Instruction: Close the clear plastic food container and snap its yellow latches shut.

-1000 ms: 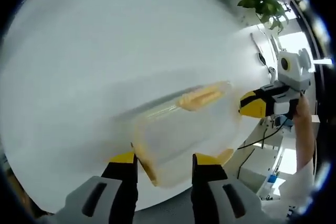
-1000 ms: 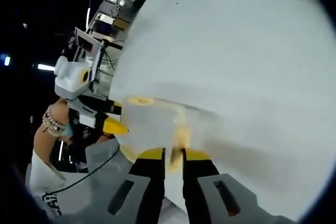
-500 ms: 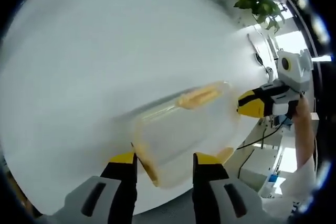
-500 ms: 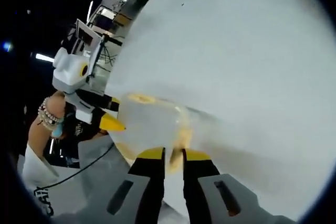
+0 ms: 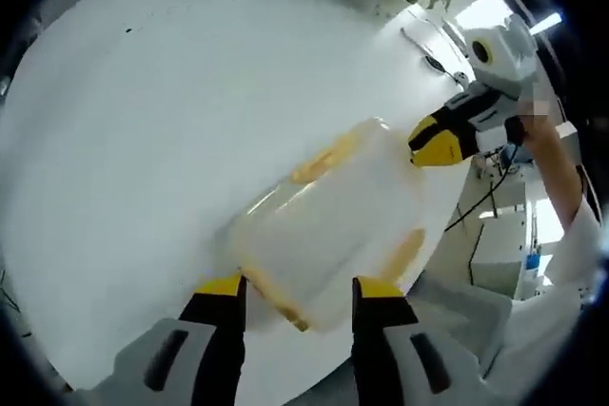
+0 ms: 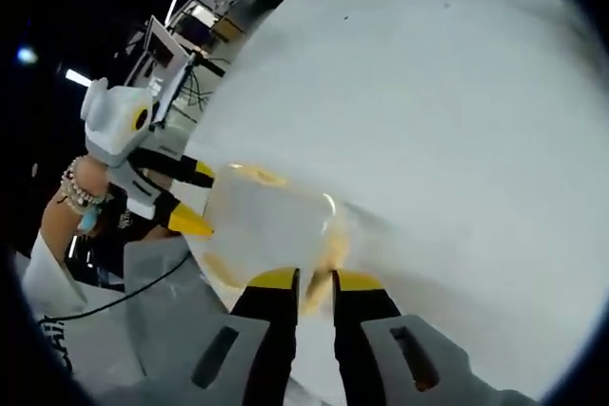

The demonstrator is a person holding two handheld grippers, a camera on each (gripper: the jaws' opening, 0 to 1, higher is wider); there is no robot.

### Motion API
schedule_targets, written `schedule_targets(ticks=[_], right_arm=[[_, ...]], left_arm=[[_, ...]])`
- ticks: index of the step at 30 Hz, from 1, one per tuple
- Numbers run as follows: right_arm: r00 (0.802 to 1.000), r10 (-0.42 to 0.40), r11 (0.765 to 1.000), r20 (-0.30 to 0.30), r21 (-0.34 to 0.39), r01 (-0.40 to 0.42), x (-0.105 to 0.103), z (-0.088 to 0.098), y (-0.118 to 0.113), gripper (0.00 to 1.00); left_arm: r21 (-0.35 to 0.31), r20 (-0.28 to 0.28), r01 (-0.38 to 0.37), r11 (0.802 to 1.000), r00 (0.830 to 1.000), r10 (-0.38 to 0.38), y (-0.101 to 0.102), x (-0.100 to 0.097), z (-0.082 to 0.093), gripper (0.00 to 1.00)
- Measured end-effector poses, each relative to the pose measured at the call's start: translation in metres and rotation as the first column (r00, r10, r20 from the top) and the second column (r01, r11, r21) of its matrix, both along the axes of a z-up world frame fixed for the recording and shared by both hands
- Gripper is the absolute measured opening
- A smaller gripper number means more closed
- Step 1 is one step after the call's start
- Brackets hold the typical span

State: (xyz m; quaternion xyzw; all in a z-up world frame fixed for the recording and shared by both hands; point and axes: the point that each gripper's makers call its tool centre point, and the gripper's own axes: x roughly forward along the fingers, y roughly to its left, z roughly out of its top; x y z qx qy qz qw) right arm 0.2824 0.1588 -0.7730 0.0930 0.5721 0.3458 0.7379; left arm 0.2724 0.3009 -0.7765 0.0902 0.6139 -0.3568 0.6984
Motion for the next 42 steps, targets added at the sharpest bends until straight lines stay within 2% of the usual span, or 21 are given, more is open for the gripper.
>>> schedule_targets(ticks=[3,4,5,6,7,8,10,11,12,13,16,18,20,24,25,26,28,32,37,38,42], right_arm=[[1.0,0.018,1.0,0.023,-0.013,-0.017,0.0,0.001,0.0,0.1],[0.999,0.027,1.0,0.027,-0.015,-0.027,0.0,0.0,0.0,0.1],[0.999,0.033,0.999,0.027,-0.011,-0.032,0.001,0.001,0.0,0.1],[0.999,0.03,1.0,0.02,-0.009,-0.03,0.0,0.001,-0.001,0.1],[0.999,0.031,0.999,0.02,-0.008,-0.031,0.0,0.002,-0.002,0.12],[0.999,0.031,1.0,0.025,-0.005,-0.031,0.001,0.005,-0.003,0.14],[0.998,0.036,0.999,0.051,-0.016,-0.035,0.005,0.009,-0.005,0.23],[0.996,0.056,0.998,0.071,-0.03,-0.054,0.006,0.011,-0.007,0.25],[0.994,0.069,0.997,0.089,-0.047,-0.065,0.008,0.013,-0.009,0.25],[0.99,0.085,0.995,0.114,-0.066,-0.078,0.011,0.016,-0.011,0.23],[0.976,0.139,0.988,0.166,-0.089,-0.125,0.014,0.024,-0.01,0.21],[0.968,0.177,0.981,0.177,-0.108,-0.159,0.013,0.027,-0.008,0.24],[0.949,0.23,0.971,0.215,-0.12,-0.208,0.012,0.03,-0.003,0.23],[0.921,0.294,0.955,0.257,-0.127,-0.269,0.015,0.035,0.008,0.11],[0.916,0.299,0.953,0.266,-0.121,-0.276,0.014,0.036,0.012,0.08],[0.899,0.32,0.947,0.298,-0.121,-0.297,0.016,0.038,0.018,0.05],[0.874,0.367,0.93,0.318,-0.142,-0.339,0.014,0.038,0.024,0.03],[0.865,0.385,0.923,0.321,-0.135,-0.361,0.013,0.035,0.038,0.02],[0.829,0.422,0.906,0.367,-0.132,-0.402,0.017,0.033,0.056,0.0],[0.829,0.422,0.906,0.368,-0.131,-0.403,0.017,0.033,0.058,0.0],[0.803,0.46,0.884,0.38,-0.112,-0.454,0.013,0.031,0.073,0.0]], left_arm=[[-0.015,0.07,0.049,0.999,0.996,-0.047,-0.003,0.008,0.005,0.5],[-0.014,0.142,0.074,0.997,0.987,-0.071,-0.004,0.016,0.009,0.49],[-0.02,0.218,0.109,0.994,0.971,-0.102,-0.007,0.025,0.013,0.48],[-0.008,0.3,0.165,0.986,0.941,-0.155,-0.009,0.031,0.017,0.49],[0.009,0.336,0.195,0.981,0.923,-0.187,-0.009,0.033,0.02,0.49],[0.027,0.381,0.243,0.97,0.894,-0.234,-0.011,0.034,0.023,0.49],[0.023,0.445,0.322,0.947,0.845,-0.298,-0.02,0.033,0.03,0.5],[0.009,0.458,0.347,0.938,0.832,-0.312,-0.025,0.03,0.032,0.5],[-0.005,0.462,0.361,0.932,0.828,-0.318,-0.028,0.027,0.034,0.5],[-0.025,0.466,0.389,0.921,0.819,-0.334,-0.033,0.022,0.037,0.49],[-0.059,0.466,0.419,0.906,0.814,-0.346,-0.04,0.013,0.04,0.47],[-0.097,0.449,0.42,0.902,0.828,-0.337,-0.044,0.006,0.04,0.39],[-0.113,0.458,0.423,0.899,0.825,-0.331,-0.048,0.002,0.039,0.38],[-0.079,0.492,0.469,0.88,0.786,-0.375,-0.05,0.0,0.036,0.37],[-0.08,0.494,0.472,0.878,0.784,-0.376,-0.051,-0.001,0.036,0.35],[-0.086,0.492,0.476,0.875,0.784,-0.378,-0.052,-0.001,0.036,0.32],[-0.089,0.499,0.48,0.873,0.78,-0.378,-0.055,-0.001,0.036,0.27],[-0.097,0.508,0.484,0.869,0.775,-0.375,-0.059,0.0,0.033,0.22],[-0.078,0.526,0.504,0.86,0.754,-0.394,-0.062,0.001,0.029,0.17],[-0.079,0.526,0.507,0.858,0.753,-0.396,-0.062,0.001,0.029,0.16],[-0.095,0.534,0.514,0.853,0.749,-0.392,-0.067,0.0,0.029,0.11]])
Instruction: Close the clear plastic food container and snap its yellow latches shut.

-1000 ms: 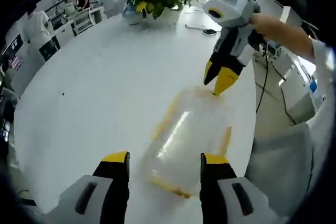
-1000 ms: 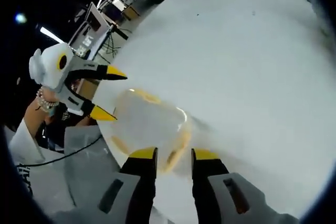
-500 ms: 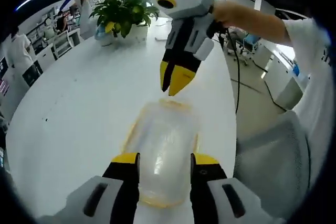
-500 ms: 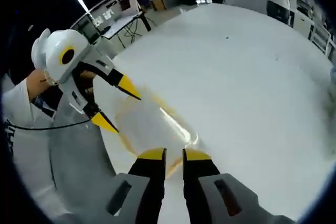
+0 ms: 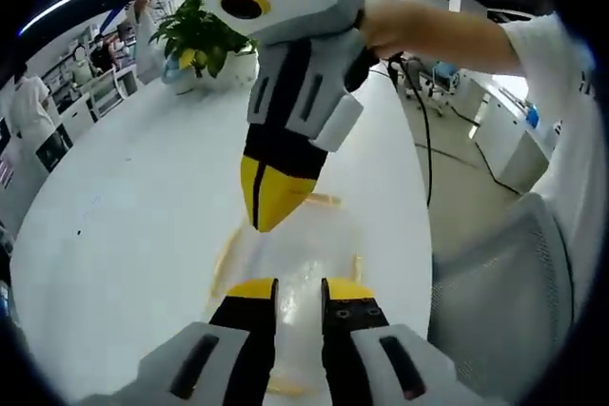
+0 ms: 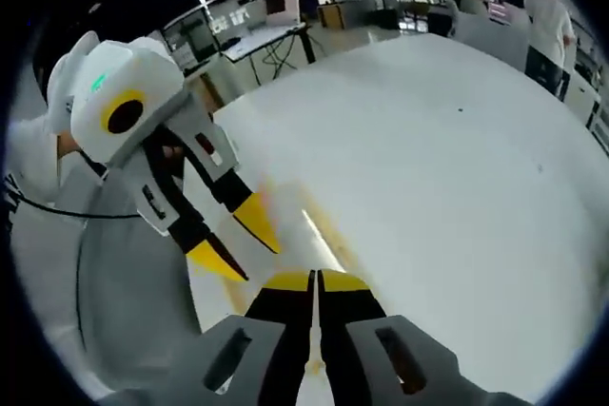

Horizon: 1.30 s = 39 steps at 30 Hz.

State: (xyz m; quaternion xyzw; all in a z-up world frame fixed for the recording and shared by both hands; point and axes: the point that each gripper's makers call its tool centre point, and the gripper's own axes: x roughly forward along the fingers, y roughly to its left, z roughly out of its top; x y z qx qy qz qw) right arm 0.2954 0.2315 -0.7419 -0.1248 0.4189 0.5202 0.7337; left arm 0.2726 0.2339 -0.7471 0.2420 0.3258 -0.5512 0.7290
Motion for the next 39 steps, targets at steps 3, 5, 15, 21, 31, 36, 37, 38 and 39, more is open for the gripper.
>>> schedule_targets(ticks=[3,5,15,21,31,36,37,38,39], right_arm=[[1.0,0.025,1.0,0.008,-0.008,-0.025,0.003,-0.003,0.007,0.0],[0.999,0.042,0.999,0.014,-0.015,-0.041,0.002,-0.005,0.009,0.0],[0.997,0.072,0.997,0.023,-0.014,-0.071,0.012,-0.009,0.017,0.0],[0.995,0.094,0.995,0.03,-0.027,-0.093,0.011,-0.013,0.018,0.0],[0.996,0.079,0.996,0.046,-0.036,-0.078,0.022,-0.015,0.017,0.06],[0.998,0.053,0.998,0.029,-0.026,-0.052,0.028,-0.016,0.018,0.09],[0.998,0.049,0.999,0.028,-0.022,-0.049,0.029,-0.016,0.018,0.11],[0.998,0.049,0.999,0.027,-0.022,-0.048,0.029,-0.016,0.019,0.14],[0.998,0.048,0.999,0.028,-0.024,-0.048,0.03,-0.016,0.019,0.19]], left_arm=[[-0.015,0.009,-0.002,1.0,1.0,0.003,-0.003,0.001,0.001,0.06],[-0.019,0.007,-0.004,1.0,1.0,0.004,-0.003,0.001,0.001,0.03],[-0.031,-0.014,-0.007,0.999,1.0,0.006,-0.002,-0.005,-0.003,0.0],[0.004,0.007,0.026,1.0,1.0,-0.026,-0.002,-0.011,-0.008,0.0],[0.011,-0.016,0.066,0.998,0.998,-0.065,-0.004,-0.018,-0.012,0.17],[0.017,-0.024,0.066,0.998,0.998,-0.065,0.0,-0.019,-0.014,0.2],[0.02,-0.022,0.065,0.998,0.998,-0.064,0.001,-0.02,-0.014,0.21],[0.02,-0.019,0.062,0.998,0.998,-0.062,0.002,-0.02,-0.014,0.22],[0.021,-0.018,0.063,0.998,0.998,-0.062,0.002,-0.021,-0.014,0.23]])
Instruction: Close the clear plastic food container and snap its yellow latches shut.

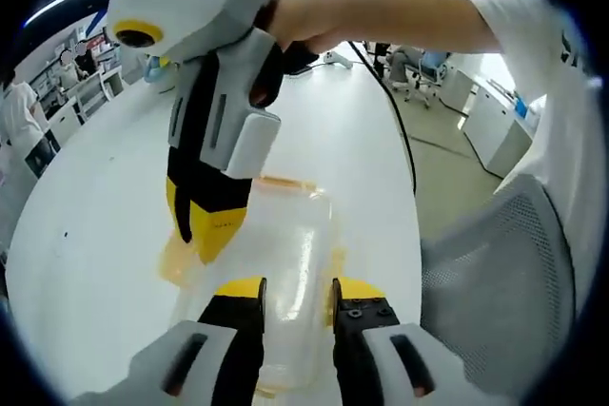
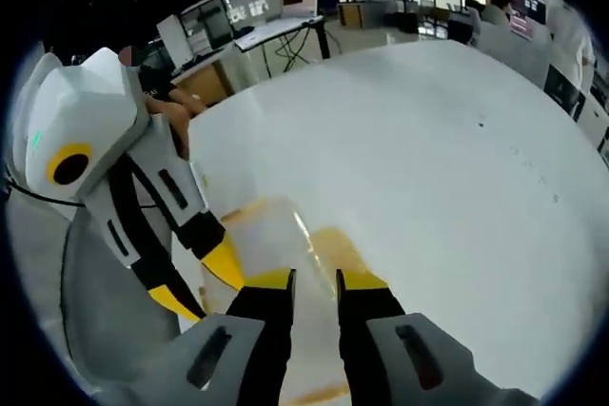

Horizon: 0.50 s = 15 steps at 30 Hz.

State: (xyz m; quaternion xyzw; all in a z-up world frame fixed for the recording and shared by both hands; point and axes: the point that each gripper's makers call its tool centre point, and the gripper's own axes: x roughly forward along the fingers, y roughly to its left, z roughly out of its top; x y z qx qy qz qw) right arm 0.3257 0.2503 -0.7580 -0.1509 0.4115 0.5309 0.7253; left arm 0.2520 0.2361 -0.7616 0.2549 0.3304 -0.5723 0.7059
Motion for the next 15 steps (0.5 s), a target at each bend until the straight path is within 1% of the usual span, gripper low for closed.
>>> schedule_targets(ticks=[2,5,8,9,13,15], right_arm=[[1.0,-0.001,1.0,0.001,-0.02,0.001,0.002,-0.003,-0.002,0.21],[1.0,0.012,0.999,0.001,-0.032,-0.012,0.002,-0.007,-0.002,0.2],[0.997,0.061,0.997,-0.054,-0.051,-0.063,-0.007,-0.014,-0.002,0.27],[0.996,0.066,0.996,-0.056,-0.048,-0.069,-0.008,-0.015,-0.002,0.28],[0.996,0.06,0.997,-0.071,-0.043,-0.063,-0.004,-0.013,-0.002,0.28],[0.995,0.069,0.996,-0.068,-0.046,-0.073,-0.001,-0.012,-0.003,0.27]], left_arm=[[-0.001,0.0,-0.004,1.0,1.0,0.004,0.001,-0.002,-0.001,0.23],[-0.002,0.007,-0.001,1.0,1.0,0.001,0.0,-0.004,-0.001,0.24],[0.0,0.02,0.008,1.0,1.0,-0.008,0.0,-0.005,-0.001,0.25],[0.002,0.026,0.012,1.0,1.0,-0.012,0.0,-0.004,-0.001,0.25],[0.002,0.031,0.014,1.0,0.999,-0.014,-0.001,-0.006,-0.001,0.26],[0.001,0.048,0.025,1.0,0.999,-0.025,-0.003,-0.007,-0.002,0.27]])
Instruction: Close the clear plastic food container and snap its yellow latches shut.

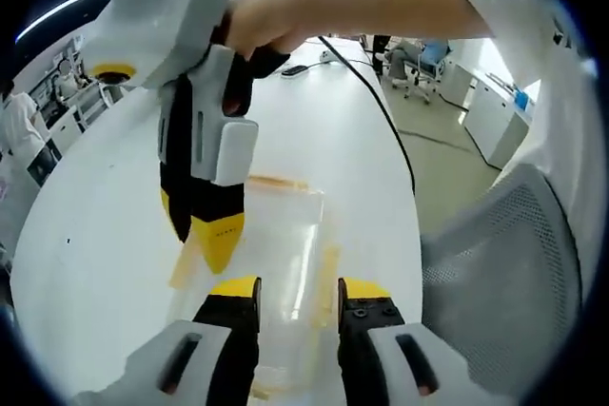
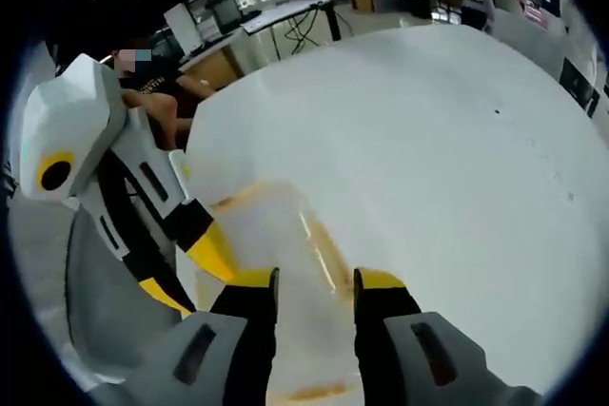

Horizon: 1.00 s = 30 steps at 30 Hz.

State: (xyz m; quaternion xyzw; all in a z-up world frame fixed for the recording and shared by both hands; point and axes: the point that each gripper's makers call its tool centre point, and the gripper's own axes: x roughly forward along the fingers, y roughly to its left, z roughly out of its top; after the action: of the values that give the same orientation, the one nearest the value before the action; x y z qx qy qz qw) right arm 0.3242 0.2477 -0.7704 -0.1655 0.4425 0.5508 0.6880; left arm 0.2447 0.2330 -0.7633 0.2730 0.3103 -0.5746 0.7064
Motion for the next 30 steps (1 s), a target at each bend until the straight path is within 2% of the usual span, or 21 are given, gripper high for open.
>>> schedule_targets(ticks=[3,6,7,9,15,19,22,24,30], right_arm=[[1.0,-0.015,1.0,-0.013,0.012,0.015,0.005,0.002,0.001,0.27],[0.999,-0.022,0.999,-0.027,0.038,0.023,0.004,0.003,0.003,0.26],[0.999,-0.021,0.999,-0.032,0.047,0.022,0.004,0.003,0.004,0.26],[0.999,-0.017,0.998,-0.038,0.053,0.019,0.002,0.003,0.005,0.27],[0.997,-0.002,0.998,-0.077,0.061,0.007,-0.004,-0.001,0.009,0.27],[0.994,0.018,0.998,-0.109,0.068,-0.011,-0.01,-0.003,0.012,0.25],[0.994,0.022,0.998,-0.111,0.065,-0.015,-0.009,-0.003,0.013,0.26],[0.994,0.025,0.998,-0.105,0.062,-0.019,-0.01,-0.003,0.014,0.26],[0.995,0.04,0.998,-0.091,0.057,-0.035,-0.011,-0.002,0.014,0.25]], left_arm=[[0.018,0.046,0.035,0.999,0.998,-0.035,-0.002,0.0,-0.001,0.29],[0.059,0.121,0.069,0.996,0.99,-0.076,-0.002,0.002,-0.003,0.28],[0.083,0.162,0.1,0.992,0.98,-0.113,-0.001,0.002,-0.004,0.28],[0.104,0.197,0.12,0.987,0.97,-0.139,-0.002,0.001,-0.005,0.29],[0.135,0.243,0.143,0.981,0.955,-0.172,-0.002,-0.001,-0.008,0.3],[0.126,0.251,0.126,0.984,0.956,-0.155,-0.002,0.0,-0.008,0.31],[0.14,0.285,0.145,0.979,0.942,-0.18,-0.002,0.0,-0.009,0.32],[0.141,0.296,0.143,0.98,0.938,-0.179,-0.003,-0.001,-0.01,0.33],[0.122,0.307,0.12,0.985,0.94,-0.152,-0.005,0.001,-0.01,0.34]])
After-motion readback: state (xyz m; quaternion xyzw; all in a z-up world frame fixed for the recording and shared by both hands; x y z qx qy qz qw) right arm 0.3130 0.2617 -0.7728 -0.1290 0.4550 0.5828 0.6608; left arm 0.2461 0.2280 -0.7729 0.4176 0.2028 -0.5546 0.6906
